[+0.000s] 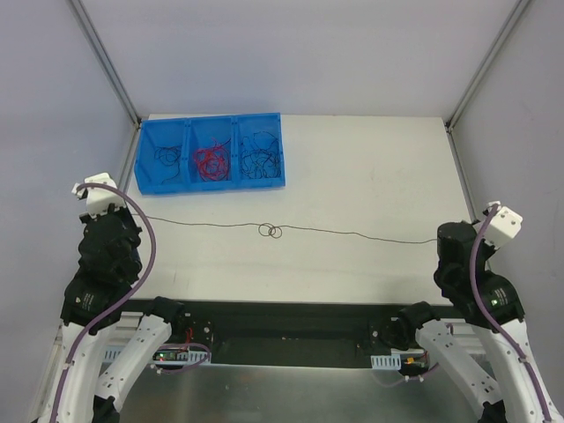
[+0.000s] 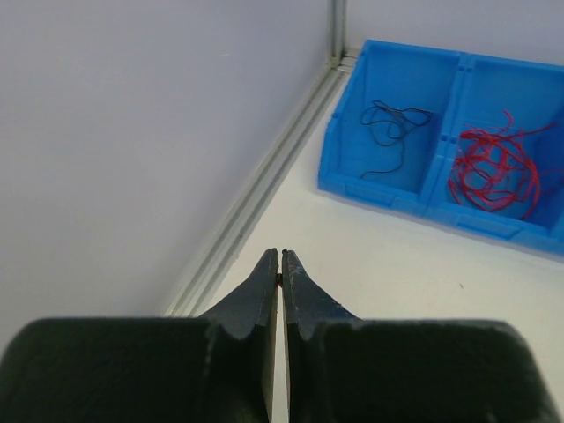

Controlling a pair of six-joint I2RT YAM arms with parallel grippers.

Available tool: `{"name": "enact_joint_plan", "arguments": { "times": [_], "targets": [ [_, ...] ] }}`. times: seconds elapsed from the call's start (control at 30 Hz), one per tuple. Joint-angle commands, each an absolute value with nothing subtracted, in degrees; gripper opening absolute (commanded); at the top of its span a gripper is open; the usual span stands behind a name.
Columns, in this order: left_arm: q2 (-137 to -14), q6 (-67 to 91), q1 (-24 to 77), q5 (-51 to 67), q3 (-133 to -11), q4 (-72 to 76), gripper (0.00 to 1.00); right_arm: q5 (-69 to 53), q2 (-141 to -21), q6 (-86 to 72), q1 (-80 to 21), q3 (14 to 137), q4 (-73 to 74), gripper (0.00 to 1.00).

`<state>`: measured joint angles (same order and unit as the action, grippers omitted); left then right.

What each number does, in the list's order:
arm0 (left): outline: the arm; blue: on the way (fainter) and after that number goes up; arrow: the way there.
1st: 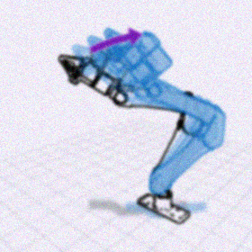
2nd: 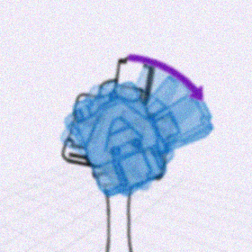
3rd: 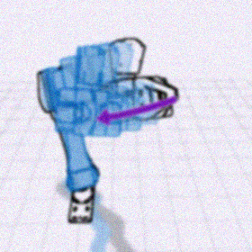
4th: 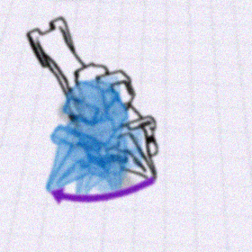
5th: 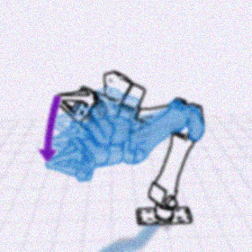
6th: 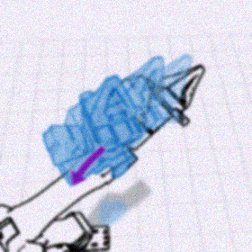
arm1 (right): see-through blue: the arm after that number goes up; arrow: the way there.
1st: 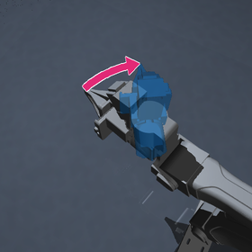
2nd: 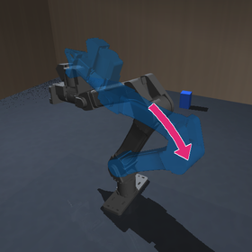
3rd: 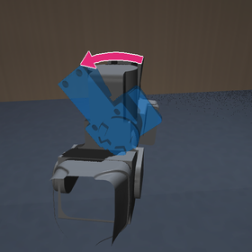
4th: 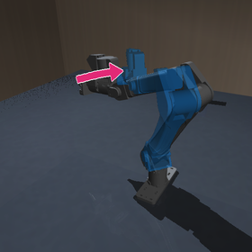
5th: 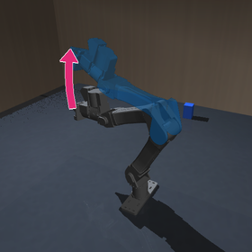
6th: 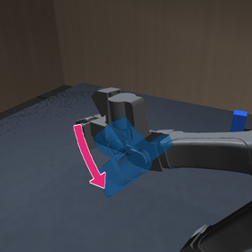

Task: Untangle the cables

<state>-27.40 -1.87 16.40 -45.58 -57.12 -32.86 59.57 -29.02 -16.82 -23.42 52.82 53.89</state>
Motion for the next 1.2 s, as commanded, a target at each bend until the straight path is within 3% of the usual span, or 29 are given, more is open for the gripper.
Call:
{"name": "enact_joint_plan", "arguments": {
  "times": [0.0,0.23,0.33,0.7,0.73,0.83,0.93,1.07,1.17],
  "targets": [
    [-27.68,-0.63,16.00,-30.39,-55.99,-30.67,0.00,48.39,-26.37,-10.82,-22.94,51.16,46.25,0.01],
    [-39.87,7.29,16.00,20.50,-51.51,-28.92,0.00,10.07,-28.64,-9.75,-22.94,40.36,32.62,0.00],
    [-47.79,8.78,16.00,31.71,-48.53,-28.56,0.00,2.74,-31.28,-11.86,-22.94,36.31,30.76,0.00],
    [-57.04,10.11,16.00,27.68,-44.56,-27.07,0.02,11.43,-34.62,-13.27,-22.85,35.42,35.24,0.00],
    [-57.13,9.85,16.00,27.86,-44.91,-27.07,0.10,10.56,-35.59,-12.92,-22.94,35.59,34.72,0.00],
    [-56.43,9.93,16.00,26.98,-44.74,-27.07,0.50,2.05,-38.75,-10.99,-23.03,35.16,31.21,0.16],
    [-55.02,9.49,16.00,27.07,-44.91,-26.81,0.64,-2.89,-39.99,-10.81,-23.38,34.63,28.57,0.35],
    [-54.31,8.61,16.08,28.21,-45.88,-26.28,0.64,-4.21,-40.16,-10.99,-24.26,34.63,25.76,0.50],
    [-56.50,9.49,16.17,31.90,-46.84,-24.96,0.50,-7.81,-42.79,-12.30,-25.66,35.06,22.68,0.54]
  ]
}}
